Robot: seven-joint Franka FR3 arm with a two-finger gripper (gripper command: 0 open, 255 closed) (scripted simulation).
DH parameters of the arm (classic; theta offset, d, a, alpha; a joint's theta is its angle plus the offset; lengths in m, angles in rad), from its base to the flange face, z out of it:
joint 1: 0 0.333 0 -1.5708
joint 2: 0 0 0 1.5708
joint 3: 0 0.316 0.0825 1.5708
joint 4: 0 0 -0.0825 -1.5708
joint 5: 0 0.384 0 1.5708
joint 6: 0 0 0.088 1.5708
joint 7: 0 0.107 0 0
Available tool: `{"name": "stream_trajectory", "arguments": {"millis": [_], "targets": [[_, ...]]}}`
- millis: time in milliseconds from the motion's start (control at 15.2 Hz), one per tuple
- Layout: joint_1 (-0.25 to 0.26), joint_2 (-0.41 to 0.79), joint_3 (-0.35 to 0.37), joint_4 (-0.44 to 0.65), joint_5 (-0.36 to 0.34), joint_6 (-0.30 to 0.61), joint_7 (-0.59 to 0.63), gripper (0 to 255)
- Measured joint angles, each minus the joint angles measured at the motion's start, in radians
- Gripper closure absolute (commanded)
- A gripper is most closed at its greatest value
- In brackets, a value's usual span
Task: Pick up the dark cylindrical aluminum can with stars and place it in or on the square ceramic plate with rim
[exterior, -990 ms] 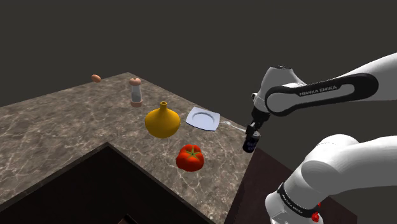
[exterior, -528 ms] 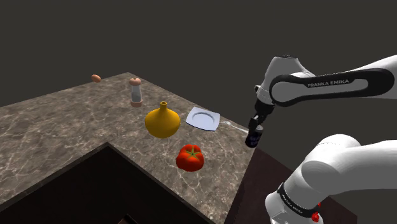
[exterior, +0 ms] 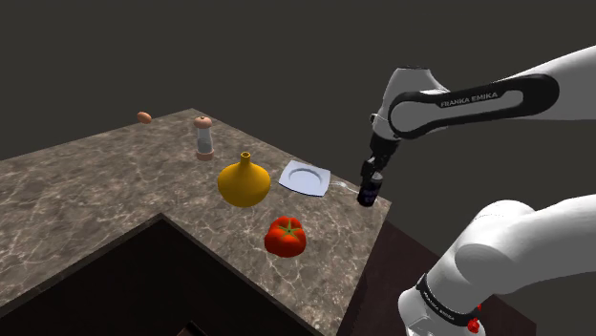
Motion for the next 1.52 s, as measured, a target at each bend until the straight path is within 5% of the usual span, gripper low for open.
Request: {"name": "stream_trajectory", "arguments": {"millis": [660, 1320, 1518], "targets": [[0.070, 0.407, 0.002, 0.383, 0.083, 0.023, -0.002, 255], [0.086, 0.770, 0.011, 0.853, 0.162, -0.091, -0.022, 255], [0.083, 0.811, 0.012, 0.884, 0.170, -0.082, -0.026, 255]]}}
